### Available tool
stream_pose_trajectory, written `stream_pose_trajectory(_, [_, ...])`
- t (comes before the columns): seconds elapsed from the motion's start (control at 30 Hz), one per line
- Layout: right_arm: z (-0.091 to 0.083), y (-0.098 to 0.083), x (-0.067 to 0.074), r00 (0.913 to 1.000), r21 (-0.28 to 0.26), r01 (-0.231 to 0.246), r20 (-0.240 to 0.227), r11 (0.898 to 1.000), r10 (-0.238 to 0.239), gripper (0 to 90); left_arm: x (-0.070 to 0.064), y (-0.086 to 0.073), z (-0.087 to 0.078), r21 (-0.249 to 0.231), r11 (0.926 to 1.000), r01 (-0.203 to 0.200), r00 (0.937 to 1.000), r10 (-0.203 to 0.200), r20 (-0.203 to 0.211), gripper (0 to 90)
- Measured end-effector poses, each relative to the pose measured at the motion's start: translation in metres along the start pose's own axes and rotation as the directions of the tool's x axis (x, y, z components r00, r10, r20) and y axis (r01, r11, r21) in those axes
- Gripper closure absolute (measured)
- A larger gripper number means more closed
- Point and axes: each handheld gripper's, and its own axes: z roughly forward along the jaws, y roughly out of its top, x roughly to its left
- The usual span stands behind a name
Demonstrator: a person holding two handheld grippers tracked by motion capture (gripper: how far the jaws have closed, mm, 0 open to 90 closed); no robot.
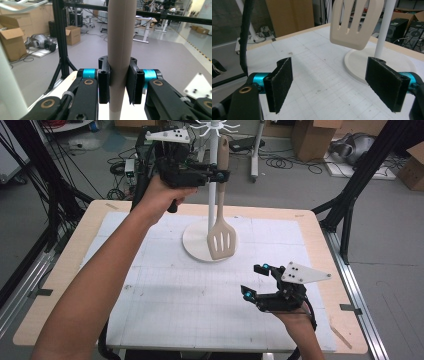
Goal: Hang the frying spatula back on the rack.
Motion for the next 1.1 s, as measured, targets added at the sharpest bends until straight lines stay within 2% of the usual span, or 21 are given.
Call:
stream_pose_trajectory(0.17, [0.001,-0.002,-0.001,1.0000,0.003,-0.004,0.001,1.000,0.004,20.9,0.017,-0.004,0.006,0.005,0.9988,0.049,0.9988,-0.049,-0.007,74.5])
stream_pose_trajectory(0.3, [0.002,-0.002,-0.002,1.0000,0.006,-0.002,0.000,1.000,0.002,20.9,0.025,-0.005,0.010,0.013,0.9983,0.058,0.9982,-0.057,-0.017,74.5])
stream_pose_trajectory(0.57, [0.002,-0.002,-0.001,1.0000,0.007,0.002,-0.001,1.000,-0.002,20.9,0.036,-0.007,0.010,-0.007,0.9962,0.086,0.9960,-0.087,-0.024,74.5])
stream_pose_trajectory(0.7, [0.002,-0.003,0.000,1.0000,0.011,-0.001,-0.002,1.000,0.001,20.9,0.043,-0.007,0.009,-0.001,0.9945,0.105,0.9943,-0.105,-0.021,74.5])
stream_pose_trajectory(0.9, [0.001,-0.003,0.000,1.0000,0.008,-0.005,-0.001,1.000,0.005,20.9,0.046,-0.004,0.010,0.006,0.9937,0.112,0.9936,-0.112,-0.013,74.5])
stream_pose_trajectory(1.1, [0.001,-0.004,0.000,1.0000,0.009,-0.004,0.001,1.000,0.004,20.9,0.052,-0.007,0.012,0.013,0.9905,0.137,0.9905,-0.137,-0.012,74.5])
